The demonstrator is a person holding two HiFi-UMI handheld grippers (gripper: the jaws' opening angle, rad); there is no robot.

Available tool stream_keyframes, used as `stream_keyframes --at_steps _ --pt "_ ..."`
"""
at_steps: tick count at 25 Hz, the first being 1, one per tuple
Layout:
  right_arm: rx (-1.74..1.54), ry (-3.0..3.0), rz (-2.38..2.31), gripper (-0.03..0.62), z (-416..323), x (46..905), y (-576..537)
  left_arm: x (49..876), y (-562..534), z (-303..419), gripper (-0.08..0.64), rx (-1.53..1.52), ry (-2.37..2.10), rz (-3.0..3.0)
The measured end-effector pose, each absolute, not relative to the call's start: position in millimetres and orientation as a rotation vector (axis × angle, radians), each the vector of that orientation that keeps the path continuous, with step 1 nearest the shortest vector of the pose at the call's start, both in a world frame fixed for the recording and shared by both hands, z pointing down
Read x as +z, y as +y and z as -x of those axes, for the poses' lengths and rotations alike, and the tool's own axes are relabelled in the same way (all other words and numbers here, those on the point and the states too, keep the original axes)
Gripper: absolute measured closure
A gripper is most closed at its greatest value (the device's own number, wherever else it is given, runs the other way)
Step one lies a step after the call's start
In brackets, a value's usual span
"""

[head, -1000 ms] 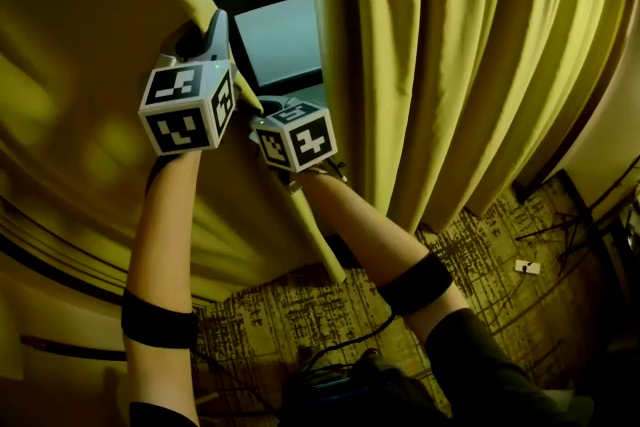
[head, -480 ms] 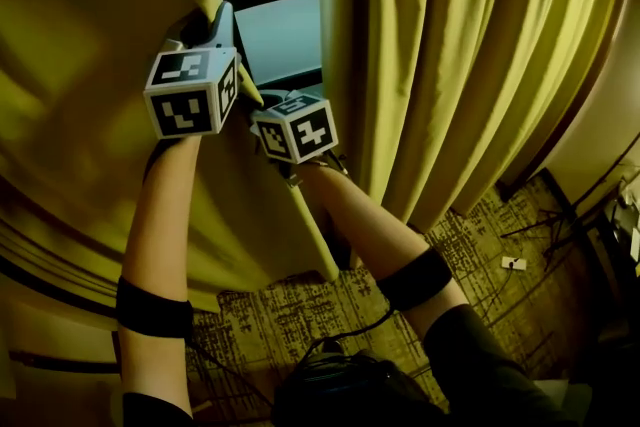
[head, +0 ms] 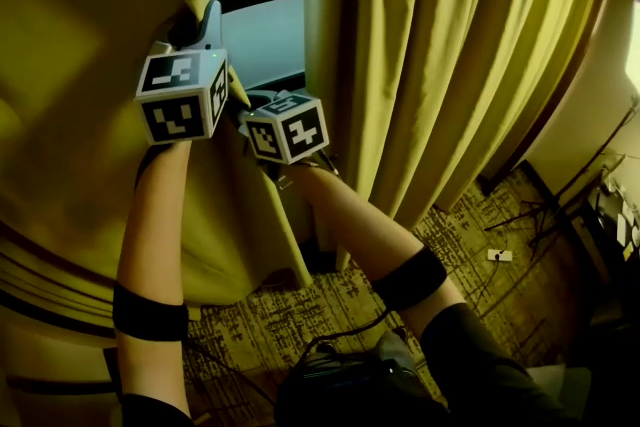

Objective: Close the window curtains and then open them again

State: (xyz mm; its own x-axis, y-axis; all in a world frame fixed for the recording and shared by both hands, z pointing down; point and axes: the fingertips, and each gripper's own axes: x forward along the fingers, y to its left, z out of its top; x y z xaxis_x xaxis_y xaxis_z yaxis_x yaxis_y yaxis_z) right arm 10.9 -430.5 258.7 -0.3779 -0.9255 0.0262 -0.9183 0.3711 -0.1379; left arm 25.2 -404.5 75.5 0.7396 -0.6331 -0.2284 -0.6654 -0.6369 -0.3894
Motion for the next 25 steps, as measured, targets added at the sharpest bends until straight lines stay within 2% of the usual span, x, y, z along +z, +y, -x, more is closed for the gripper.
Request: stream_keyframes --at_steps 14,25 --pt "-0.159 2.593 1.63 0.577 -51.0 249.3 -402.9 65.8 -379.4 -57.6 0.56 0.141 1.119 2.427" --pt "-0.183 2.59 1.603 0.578 -135.2 253.7 -375.0 70.2 -352.9 -146.9 0.56 0.089 1.158 2.409"
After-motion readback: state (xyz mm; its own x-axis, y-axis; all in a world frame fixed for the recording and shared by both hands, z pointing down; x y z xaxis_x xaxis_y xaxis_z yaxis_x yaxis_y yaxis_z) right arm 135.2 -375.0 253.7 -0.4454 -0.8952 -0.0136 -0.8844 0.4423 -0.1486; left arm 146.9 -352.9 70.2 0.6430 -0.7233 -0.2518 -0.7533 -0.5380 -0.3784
